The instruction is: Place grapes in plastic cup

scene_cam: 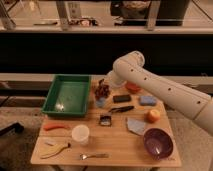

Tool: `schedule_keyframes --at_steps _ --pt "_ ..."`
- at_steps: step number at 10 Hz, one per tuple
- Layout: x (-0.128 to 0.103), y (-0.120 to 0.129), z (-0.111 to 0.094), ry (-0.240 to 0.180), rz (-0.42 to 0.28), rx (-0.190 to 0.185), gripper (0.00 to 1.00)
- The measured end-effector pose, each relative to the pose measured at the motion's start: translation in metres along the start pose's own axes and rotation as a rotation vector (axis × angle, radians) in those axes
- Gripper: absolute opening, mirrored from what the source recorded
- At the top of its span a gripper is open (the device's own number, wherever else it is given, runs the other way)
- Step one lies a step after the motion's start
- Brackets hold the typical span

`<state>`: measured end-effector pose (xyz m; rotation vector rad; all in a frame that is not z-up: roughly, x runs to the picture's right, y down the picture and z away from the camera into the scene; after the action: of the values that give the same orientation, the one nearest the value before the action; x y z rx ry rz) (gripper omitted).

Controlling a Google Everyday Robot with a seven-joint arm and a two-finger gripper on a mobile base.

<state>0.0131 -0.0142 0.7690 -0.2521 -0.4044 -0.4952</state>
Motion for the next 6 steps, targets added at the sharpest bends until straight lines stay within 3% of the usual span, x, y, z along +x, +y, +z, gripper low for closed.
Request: schedule_keyframes --at_steps 6 --pt "0.001 -0.026 0.012 0.014 -0.052 0.006 0.03"
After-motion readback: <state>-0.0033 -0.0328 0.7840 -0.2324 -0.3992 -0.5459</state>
